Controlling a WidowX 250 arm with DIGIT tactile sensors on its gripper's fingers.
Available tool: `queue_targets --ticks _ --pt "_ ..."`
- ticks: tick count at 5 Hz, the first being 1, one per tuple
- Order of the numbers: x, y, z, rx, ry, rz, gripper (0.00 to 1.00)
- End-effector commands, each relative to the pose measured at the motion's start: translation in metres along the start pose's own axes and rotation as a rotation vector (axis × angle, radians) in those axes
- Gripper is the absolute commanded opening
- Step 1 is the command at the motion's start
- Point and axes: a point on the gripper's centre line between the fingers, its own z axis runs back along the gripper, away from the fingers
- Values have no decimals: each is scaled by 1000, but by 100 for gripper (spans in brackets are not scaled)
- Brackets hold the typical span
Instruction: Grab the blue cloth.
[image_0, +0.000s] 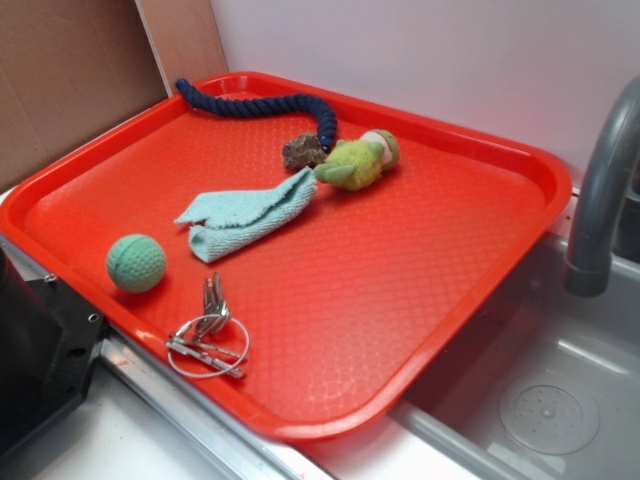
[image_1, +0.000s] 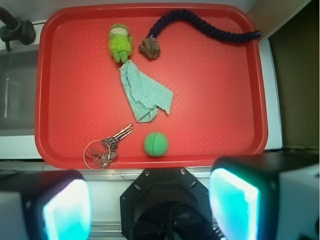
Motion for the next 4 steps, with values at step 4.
queue_targets --ticks 4 --pt "62 -9 -142 -23 19 -190 100"
